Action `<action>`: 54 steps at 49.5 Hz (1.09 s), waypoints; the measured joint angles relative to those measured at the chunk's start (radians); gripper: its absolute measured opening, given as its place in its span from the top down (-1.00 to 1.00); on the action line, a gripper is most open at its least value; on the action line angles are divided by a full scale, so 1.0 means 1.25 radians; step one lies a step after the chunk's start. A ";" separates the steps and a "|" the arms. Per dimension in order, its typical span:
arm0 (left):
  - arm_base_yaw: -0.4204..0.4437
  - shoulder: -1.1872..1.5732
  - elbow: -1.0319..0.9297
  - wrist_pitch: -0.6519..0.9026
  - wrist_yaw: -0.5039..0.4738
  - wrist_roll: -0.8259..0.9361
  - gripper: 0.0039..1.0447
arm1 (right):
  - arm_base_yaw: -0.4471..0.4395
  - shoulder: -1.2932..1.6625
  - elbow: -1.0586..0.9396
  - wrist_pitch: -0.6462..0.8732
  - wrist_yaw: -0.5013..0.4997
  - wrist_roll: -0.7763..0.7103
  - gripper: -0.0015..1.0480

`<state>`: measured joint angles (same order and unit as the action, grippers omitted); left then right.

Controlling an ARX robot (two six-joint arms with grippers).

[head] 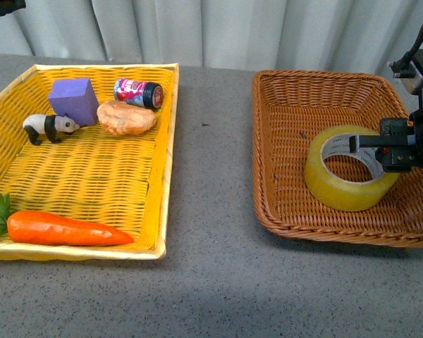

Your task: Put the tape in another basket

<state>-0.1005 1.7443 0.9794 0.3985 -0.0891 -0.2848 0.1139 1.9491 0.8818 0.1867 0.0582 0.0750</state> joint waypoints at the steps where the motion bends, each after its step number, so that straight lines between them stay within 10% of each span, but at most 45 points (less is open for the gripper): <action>1: 0.001 -0.001 -0.001 0.000 -0.005 -0.002 -0.88 | -0.001 0.000 0.000 0.002 -0.002 0.000 0.52; 21: -0.001 -0.054 -0.104 0.219 -0.051 0.075 -0.70 | -0.010 -0.118 -0.045 0.126 0.026 -0.035 -0.67; 29: 0.016 -0.151 -0.309 0.451 0.012 0.196 -0.04 | -0.026 -0.141 -0.285 0.760 0.017 -0.055 -0.05; 42: 0.046 -0.297 -0.498 0.483 0.043 0.216 0.89 | -0.049 -0.360 -0.452 0.790 -0.006 -0.057 0.87; 54: 0.080 -0.411 -0.598 0.476 0.069 0.221 0.93 | -0.092 -0.489 -0.548 0.752 -0.042 -0.060 0.98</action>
<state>-0.0010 1.2304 0.2317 0.9932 -0.0029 -0.0086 -0.0010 1.3384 0.1963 1.1267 0.0055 -0.0006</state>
